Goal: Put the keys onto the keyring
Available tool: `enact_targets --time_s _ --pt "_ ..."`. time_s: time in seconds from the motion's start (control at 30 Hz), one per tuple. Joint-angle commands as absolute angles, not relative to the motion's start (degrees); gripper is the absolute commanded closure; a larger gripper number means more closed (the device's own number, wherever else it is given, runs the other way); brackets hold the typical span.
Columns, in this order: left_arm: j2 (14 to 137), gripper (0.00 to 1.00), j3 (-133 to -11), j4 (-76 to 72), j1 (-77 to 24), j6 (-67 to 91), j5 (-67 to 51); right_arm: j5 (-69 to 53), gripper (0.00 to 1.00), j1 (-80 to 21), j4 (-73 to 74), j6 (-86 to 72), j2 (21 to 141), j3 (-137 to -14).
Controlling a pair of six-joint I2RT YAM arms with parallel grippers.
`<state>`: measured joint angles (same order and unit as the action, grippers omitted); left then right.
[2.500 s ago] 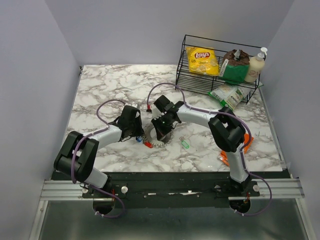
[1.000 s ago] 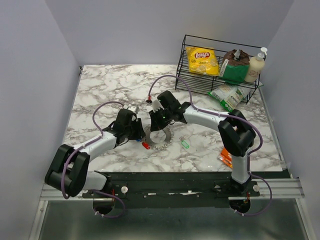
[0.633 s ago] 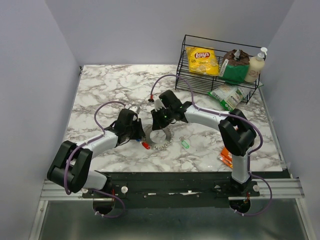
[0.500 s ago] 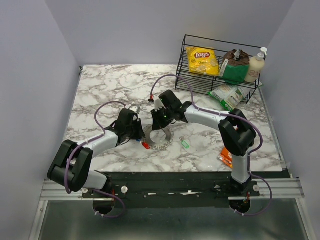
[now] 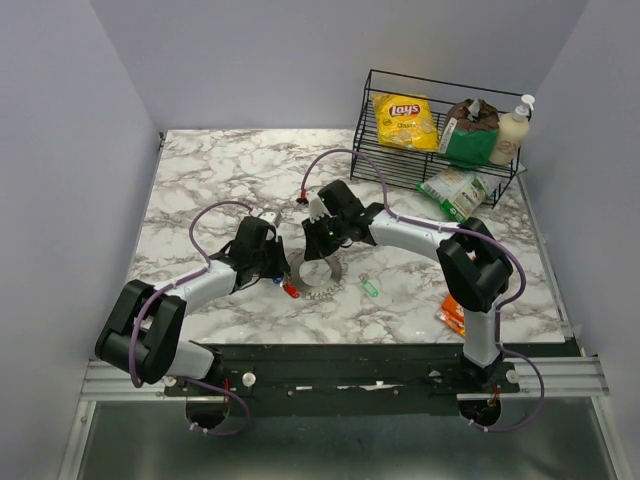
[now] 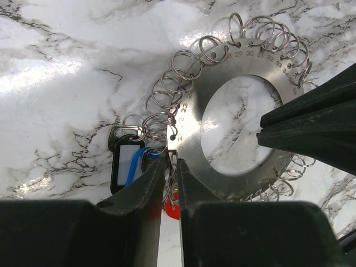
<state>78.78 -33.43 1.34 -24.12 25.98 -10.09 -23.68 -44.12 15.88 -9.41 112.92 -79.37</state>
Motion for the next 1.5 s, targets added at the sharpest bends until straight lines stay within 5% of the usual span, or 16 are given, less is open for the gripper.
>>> enact_targets --time_s 0.0,0.17,0.37,0.6,0.77,1.47 --pt "79.45 0.7 -35.24 0.35 -24.35 25.05 -9.75 -25.14 0.83 -43.95 14.5 -8.96 112.24 -78.58" --pt "80.07 0.69 -35.51 0.26 -24.35 25.14 -9.49 -25.49 0.83 -43.95 14.41 -8.88 112.32 -78.57" --pt "80.24 0.89 -35.77 -0.88 -24.35 24.61 -9.32 -25.58 0.83 -43.86 14.33 -8.88 112.33 -78.31" --pt "79.72 0.86 -35.07 -0.88 -24.35 24.7 -9.58 -25.4 0.83 -43.95 14.33 -8.96 112.15 -78.22" --pt "79.28 0.67 -34.63 -0.7 -24.35 24.7 -9.23 -25.4 0.83 -43.94 14.33 -8.79 112.06 -78.14" --pt "79.89 0.71 -34.98 1.67 -24.35 25.4 -8.44 -25.22 0.82 -43.86 14.06 -8.79 112.15 -78.13"
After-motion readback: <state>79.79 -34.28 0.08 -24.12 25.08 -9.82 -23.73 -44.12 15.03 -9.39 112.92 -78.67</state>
